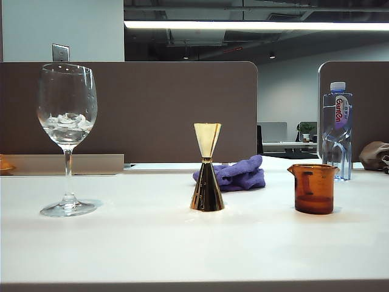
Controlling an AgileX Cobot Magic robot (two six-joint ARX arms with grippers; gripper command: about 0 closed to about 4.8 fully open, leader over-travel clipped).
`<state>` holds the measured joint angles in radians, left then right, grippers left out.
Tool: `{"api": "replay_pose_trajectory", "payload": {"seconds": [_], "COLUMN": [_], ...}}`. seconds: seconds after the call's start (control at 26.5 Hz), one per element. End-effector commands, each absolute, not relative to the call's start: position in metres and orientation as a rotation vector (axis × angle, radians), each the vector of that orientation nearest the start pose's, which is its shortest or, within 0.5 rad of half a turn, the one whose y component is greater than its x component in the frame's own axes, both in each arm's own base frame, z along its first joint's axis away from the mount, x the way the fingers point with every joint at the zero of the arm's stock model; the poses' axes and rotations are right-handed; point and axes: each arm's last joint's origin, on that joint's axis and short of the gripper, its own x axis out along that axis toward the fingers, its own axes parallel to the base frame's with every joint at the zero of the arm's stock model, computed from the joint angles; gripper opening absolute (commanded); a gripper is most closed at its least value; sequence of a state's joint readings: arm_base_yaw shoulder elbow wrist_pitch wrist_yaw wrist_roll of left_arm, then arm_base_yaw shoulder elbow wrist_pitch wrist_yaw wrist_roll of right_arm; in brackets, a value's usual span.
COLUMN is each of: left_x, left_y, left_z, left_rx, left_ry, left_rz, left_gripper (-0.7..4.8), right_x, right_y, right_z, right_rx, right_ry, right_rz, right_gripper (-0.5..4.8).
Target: Pick up the small amber measuring cup and pour the water in it into the jigger, then pick up the jigger and pour the water in it into the wine glass.
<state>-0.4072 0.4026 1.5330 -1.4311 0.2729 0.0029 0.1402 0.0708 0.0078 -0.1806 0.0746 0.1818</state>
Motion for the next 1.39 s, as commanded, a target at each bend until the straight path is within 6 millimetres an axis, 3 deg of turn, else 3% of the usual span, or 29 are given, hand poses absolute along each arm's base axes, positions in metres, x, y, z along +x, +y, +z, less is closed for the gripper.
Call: {"api": "replay_pose_trajectory", "payload": {"seconds": [0.04,0.38,0.45,0.64,0.72,0.87,0.94,1.02,1.09,1.21,1.39], "left_x": [-0.078,-0.078,-0.078,-0.078,-0.078,-0.078,-0.078,-0.078,-0.078,-0.078,-0.078], "left_y": [0.025,0.025,0.025,0.025,0.025,0.025,0.025,0.025,0.025,0.025,0.025], "left_z": [0.426,0.426,0.426,0.426,0.426,0.426,0.426,0.426,0.426,0.426,0.426], "left_rx": [0.02,0.02,0.02,0.02,0.02,0.02,0.02,0.02,0.02,0.02,0.02], "left_ry": [0.307,0.307,0.307,0.307,0.307,0.307,0.307,0.307,0.307,0.307,0.307], "left_rz": [-0.679,-0.679,-0.679,-0.679,-0.679,-0.676,-0.676,-0.676,-0.676,-0.676,-0.676], "left_gripper": [-0.02,-0.02,-0.02,-0.02,-0.02,-0.02,-0.02,-0.02,-0.02,-0.02,-0.02], "right_x": [0.098,0.099,0.098,0.088,0.077,0.056,0.053,0.062,0.082,0.106,0.156], "right_y": [0.012,0.012,0.012,0.009,0.007,0.004,0.004,0.005,0.01,0.016,0.026], "right_z": [0.141,0.144,0.154,0.199,0.233,0.281,0.308,0.326,0.341,0.346,0.336], "right_rx": [0.152,0.161,0.168,0.183,0.224,0.233,0.072,-0.045,-0.108,-0.071,0.11], "right_ry": [0.25,0.222,0.196,0.119,0.046,-0.041,0.007,0.09,0.183,0.219,0.312], "right_rz": [0.046,0.052,0.054,0.015,-0.01,0.002,0.006,0.019,0.085,0.163,0.246], "right_gripper": [-0.05,-0.05,-0.06,-0.06,-0.06,-0.06,-0.06,-0.04,0.79,2.07,2.17]}}
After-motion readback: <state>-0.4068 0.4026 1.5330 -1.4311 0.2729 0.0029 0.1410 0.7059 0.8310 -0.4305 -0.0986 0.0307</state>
